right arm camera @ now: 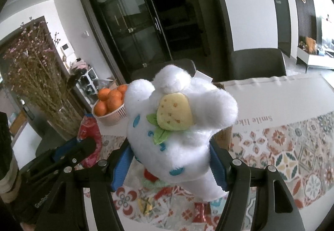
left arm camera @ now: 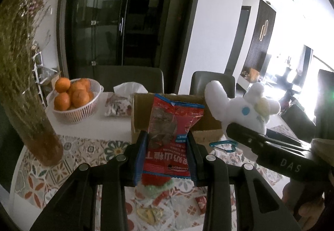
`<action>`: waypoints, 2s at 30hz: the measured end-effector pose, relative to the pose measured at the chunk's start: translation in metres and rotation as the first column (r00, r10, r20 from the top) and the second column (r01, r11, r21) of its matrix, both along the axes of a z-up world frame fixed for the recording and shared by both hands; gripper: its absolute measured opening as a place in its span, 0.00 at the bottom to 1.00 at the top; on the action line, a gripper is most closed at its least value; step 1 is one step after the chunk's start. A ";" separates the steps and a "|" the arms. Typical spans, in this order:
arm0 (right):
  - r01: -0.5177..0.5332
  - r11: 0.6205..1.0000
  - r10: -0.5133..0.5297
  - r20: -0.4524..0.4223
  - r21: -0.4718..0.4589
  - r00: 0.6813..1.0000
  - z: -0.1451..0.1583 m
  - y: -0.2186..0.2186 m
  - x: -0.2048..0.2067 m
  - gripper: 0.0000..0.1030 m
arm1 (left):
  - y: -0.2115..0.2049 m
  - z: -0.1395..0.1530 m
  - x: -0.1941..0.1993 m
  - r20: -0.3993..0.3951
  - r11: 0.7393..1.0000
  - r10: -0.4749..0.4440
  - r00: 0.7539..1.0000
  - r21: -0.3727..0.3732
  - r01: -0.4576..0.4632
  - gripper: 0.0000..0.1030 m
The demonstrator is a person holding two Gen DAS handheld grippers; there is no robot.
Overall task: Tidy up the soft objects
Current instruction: 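Lift the red snack bag and white plush toward the cardboard box, then lower both tools into the box and release the snack bag and plush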
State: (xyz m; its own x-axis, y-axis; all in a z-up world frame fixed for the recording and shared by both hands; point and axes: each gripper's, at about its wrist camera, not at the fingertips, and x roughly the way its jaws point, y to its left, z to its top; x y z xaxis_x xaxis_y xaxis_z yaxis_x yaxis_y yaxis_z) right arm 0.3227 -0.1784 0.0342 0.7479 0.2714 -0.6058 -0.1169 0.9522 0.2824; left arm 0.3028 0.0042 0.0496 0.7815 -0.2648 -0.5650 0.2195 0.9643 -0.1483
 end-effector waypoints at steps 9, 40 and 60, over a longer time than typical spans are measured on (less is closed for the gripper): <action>-0.038 0.999 0.038 -0.001 -0.025 0.999 0.003 -0.003 0.046 0.66 | -0.004 -0.002 0.045 -0.013 1.000 0.000 1.000 0.012 0.000 0.34; -0.067 0.997 0.074 -0.226 0.038 0.971 -0.065 -0.018 0.171 0.77 | -0.035 -0.069 0.172 -0.248 0.996 -0.051 0.967 0.060 0.068 0.47; -0.005 0.998 -0.006 -0.164 -0.068 0.987 -0.033 -0.021 0.111 0.78 | -0.029 -0.040 0.112 -0.228 0.990 0.003 0.974 0.137 0.029 0.54</action>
State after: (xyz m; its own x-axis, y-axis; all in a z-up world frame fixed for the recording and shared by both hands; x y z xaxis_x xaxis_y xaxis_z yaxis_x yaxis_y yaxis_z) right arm 0.4335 -0.1992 0.0016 0.6372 0.2250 -0.7371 -0.0743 0.9699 0.2319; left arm 0.4143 -0.0247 0.0093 0.6252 -0.1810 -0.7592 0.2086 0.9761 -0.0610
